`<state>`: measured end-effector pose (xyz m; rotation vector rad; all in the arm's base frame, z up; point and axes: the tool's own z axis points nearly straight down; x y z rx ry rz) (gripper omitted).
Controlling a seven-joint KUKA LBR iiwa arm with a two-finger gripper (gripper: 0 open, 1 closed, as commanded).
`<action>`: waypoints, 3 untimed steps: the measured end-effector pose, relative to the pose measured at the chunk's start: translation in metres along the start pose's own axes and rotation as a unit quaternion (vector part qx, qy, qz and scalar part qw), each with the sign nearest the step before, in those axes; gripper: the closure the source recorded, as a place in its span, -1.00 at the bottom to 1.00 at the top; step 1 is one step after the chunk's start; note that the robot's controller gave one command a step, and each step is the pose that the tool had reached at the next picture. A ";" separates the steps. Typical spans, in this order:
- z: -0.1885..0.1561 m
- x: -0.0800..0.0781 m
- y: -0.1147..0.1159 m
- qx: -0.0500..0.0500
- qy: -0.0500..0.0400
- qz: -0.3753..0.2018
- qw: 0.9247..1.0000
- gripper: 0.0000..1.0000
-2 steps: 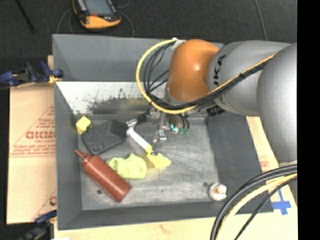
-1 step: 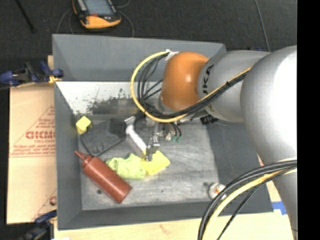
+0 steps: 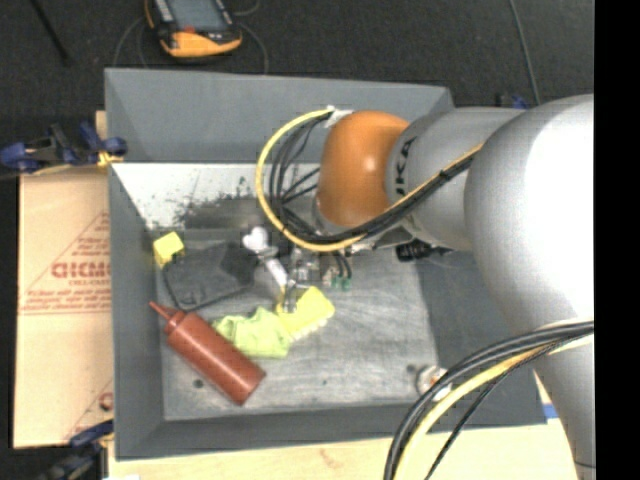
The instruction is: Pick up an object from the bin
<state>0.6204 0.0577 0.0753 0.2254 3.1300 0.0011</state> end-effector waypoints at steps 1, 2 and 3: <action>0.000 0.000 0.000 0.000 0.000 0.000 1.000 1.00; -0.013 -0.007 -0.004 0.001 0.003 -0.044 0.999 1.00; 0.000 -0.011 -0.019 -0.001 0.002 0.010 1.000 1.00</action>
Offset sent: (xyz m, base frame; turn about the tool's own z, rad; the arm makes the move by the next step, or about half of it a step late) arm 0.0269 -0.0187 0.0520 -0.2543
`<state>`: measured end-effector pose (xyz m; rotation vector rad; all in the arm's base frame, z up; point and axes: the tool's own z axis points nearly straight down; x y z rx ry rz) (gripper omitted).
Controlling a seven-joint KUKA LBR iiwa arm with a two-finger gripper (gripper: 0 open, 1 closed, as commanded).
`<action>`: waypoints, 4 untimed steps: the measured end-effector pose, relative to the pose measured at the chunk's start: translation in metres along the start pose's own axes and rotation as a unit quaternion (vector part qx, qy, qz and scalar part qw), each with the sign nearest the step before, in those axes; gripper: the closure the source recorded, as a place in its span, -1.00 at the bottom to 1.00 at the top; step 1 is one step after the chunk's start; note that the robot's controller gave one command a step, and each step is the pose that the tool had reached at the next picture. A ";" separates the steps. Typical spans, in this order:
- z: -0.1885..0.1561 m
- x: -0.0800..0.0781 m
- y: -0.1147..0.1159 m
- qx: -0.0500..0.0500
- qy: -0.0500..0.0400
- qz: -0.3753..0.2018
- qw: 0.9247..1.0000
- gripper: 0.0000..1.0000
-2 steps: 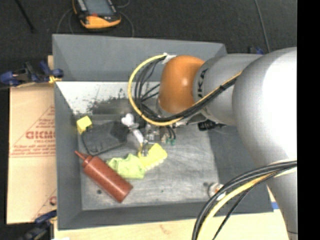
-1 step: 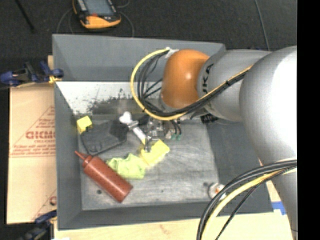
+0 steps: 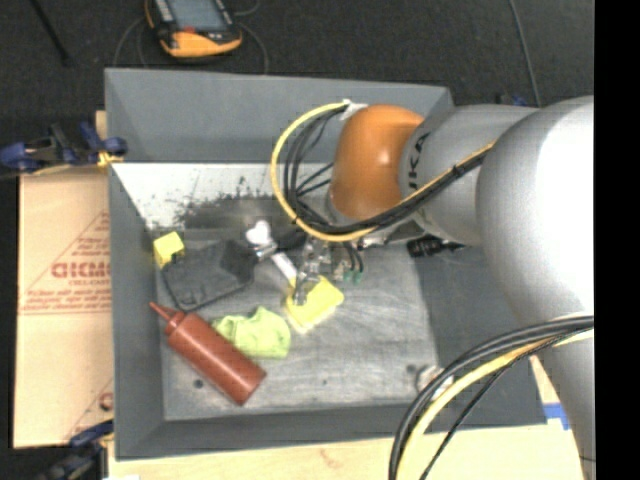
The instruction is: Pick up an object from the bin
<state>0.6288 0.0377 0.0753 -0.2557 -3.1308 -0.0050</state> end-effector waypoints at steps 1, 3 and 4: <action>0.000 0.000 0.000 0.000 0.000 0.000 1.000 1.00; -0.006 -0.014 -0.022 0.005 0.004 0.042 0.999 1.00; -0.006 -0.014 -0.022 0.005 0.004 0.042 0.999 1.00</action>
Offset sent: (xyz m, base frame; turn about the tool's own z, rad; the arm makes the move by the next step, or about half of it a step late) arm -0.0287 -0.0134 -0.0053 0.1856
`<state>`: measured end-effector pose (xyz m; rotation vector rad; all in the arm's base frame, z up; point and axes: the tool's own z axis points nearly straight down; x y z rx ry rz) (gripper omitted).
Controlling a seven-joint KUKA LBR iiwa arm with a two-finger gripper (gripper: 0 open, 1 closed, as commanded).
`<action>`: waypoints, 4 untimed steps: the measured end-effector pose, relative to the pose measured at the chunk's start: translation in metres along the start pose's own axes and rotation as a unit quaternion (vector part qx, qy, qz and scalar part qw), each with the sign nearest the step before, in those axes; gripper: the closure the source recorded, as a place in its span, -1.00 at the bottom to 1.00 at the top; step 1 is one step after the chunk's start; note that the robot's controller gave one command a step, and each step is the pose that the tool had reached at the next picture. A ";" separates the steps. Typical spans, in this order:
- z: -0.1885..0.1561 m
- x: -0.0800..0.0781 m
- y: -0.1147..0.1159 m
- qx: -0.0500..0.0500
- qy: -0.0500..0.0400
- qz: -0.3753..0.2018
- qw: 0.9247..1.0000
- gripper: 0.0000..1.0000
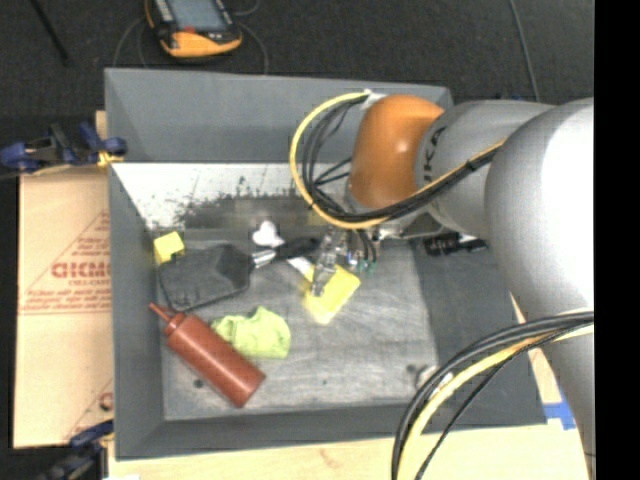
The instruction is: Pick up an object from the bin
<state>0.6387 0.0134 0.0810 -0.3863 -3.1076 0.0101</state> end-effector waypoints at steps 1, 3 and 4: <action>-0.031 0.003 0.000 -0.003 -0.004 0.000 1.000 1.00; -0.054 0.019 0.002 -0.003 0.000 0.019 1.000 1.00; -0.121 0.014 0.008 -0.003 -0.006 0.007 1.000 1.00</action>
Offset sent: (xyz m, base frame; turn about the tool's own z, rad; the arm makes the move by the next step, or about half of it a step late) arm -0.0147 0.0312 -0.0110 -0.0020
